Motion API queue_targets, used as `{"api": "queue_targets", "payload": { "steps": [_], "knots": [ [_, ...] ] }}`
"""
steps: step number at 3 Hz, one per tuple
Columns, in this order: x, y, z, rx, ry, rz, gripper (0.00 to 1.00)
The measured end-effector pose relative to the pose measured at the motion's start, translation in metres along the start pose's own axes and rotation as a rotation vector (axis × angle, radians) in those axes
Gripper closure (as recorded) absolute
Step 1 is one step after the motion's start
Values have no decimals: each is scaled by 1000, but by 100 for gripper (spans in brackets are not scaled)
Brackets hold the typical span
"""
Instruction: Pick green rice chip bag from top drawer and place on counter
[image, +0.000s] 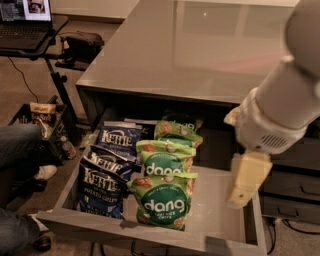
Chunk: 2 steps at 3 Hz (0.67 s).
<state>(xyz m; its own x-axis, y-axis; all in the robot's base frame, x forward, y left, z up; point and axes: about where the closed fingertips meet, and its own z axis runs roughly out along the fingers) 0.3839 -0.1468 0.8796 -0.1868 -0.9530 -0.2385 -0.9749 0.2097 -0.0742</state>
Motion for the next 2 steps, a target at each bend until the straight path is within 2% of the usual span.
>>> {"api": "queue_targets", "payload": {
  "steps": [1, 2],
  "knots": [
    [-22, 8, 51, -40, -22, -4, 0],
    [-43, 28, 88, -117, -37, -12, 0]
  ]
}}
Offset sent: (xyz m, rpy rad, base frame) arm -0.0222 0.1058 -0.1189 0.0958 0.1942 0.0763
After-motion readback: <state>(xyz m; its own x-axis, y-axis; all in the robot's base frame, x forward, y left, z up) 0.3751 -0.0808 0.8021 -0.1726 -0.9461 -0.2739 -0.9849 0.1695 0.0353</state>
